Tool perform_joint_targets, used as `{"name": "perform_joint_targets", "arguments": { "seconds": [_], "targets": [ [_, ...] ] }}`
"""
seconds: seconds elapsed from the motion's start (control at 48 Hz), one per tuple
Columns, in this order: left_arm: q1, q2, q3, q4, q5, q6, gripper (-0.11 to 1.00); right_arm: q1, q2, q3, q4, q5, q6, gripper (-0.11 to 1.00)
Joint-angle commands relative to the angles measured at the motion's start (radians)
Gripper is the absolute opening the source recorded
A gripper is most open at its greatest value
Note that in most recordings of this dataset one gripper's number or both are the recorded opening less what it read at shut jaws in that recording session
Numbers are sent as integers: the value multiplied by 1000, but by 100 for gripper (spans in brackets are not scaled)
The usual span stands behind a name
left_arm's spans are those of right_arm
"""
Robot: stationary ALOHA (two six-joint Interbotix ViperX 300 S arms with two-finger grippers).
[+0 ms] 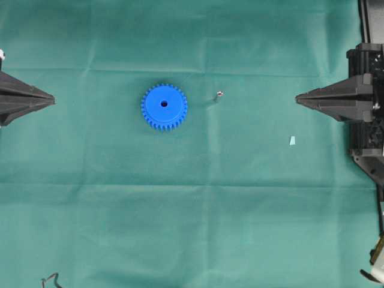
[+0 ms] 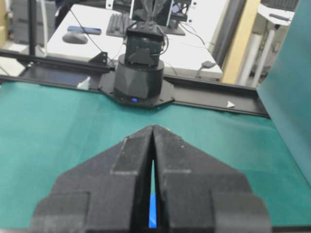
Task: Insert the shaft into the center hole of the gear.
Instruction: 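Move the right gripper left toward the small silver shaft, then close the right gripper on the silver shaft and lift it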
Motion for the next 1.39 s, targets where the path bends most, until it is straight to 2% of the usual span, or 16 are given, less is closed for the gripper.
{"name": "perform_joint_targets", "arguments": {
  "seconds": [0.0, 0.166, 0.728, 0.77, 0.832, 0.978, 1.041, 1.374],
  "targets": [
    [3, 12, -40, 12, 29, -6, 0, -5, 6, -15, 0, 5, 2, 3],
    [3, 3, -43, 12, 51, -8, 0, -35, 40, -38, 11, 57, 8, 3],
    [3, 11, -43, 12, 54, -9, 0, -166, 342, -61, 72, -38, 11, 4],
    [3, 11, -41, 12, 55, -9, 0, -170, 376, -69, 72, -46, 11, 8],
    [3, 11, -41, 12, 58, -9, 0, -175, 422, -81, 74, -55, 11, 21],
    [5, 15, -40, 12, 60, -9, 0, -192, 548, -104, 87, -107, 11, 63],
    [3, 17, -40, 12, 60, -9, 0, -193, 601, -109, 98, -147, 11, 77],
    [3, 17, -38, 12, 61, -9, 0, -198, 894, -140, 179, -276, 12, 72]
  ]
}}
